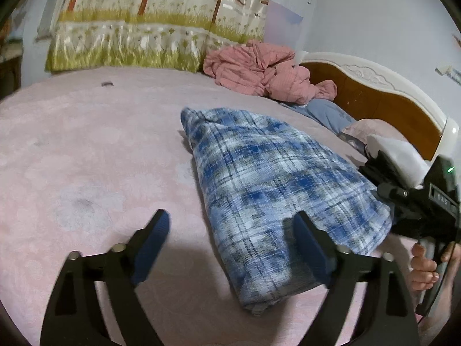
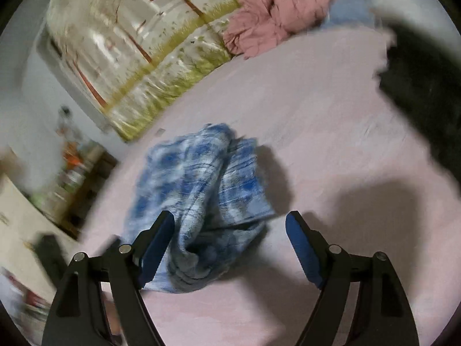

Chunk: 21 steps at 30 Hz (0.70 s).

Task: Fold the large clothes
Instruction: 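Grasp the folded shirt with the right gripper while the left gripper grasps it too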

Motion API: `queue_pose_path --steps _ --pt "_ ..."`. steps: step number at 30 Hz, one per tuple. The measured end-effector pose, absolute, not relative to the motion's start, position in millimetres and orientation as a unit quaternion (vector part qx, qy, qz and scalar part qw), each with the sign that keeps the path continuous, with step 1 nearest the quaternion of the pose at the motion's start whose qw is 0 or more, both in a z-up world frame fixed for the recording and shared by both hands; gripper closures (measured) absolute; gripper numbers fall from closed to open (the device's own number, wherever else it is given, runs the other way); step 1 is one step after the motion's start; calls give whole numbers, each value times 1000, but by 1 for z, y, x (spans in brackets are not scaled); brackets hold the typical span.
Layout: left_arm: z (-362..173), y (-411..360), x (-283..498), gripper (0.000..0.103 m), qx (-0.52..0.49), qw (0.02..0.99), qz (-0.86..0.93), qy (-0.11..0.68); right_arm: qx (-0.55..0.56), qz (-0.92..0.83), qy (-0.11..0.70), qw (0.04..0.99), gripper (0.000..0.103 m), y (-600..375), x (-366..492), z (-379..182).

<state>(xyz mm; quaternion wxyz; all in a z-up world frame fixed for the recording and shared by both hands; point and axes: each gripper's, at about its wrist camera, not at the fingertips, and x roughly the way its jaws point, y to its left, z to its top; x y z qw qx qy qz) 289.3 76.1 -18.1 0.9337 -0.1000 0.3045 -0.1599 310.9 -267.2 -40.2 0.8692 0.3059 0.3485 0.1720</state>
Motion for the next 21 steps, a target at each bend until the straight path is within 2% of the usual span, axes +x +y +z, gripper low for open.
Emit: queue_pose_path --steps 3,5,7,14,15,18,21 --pt "-13 94 297 8 -194 905 -218 310 399 187 354 825 22 -279 321 -59" --pt "-9 104 302 3 -259 884 -238 309 377 190 359 832 21 -271 324 -56" --pt "-6 104 312 2 -289 869 -243 318 344 212 370 837 17 -256 328 -55" --pt "-21 66 338 2 -231 861 -234 389 271 196 393 857 17 -218 344 -57" --pt "-26 63 337 2 -221 864 -228 391 266 196 389 860 19 -216 345 -58" --pt "-35 59 336 2 -221 860 -229 398 271 225 381 855 36 -209 348 -61" --pt "-38 64 336 2 -240 853 -244 394 315 259 367 836 38 -215 351 -70"
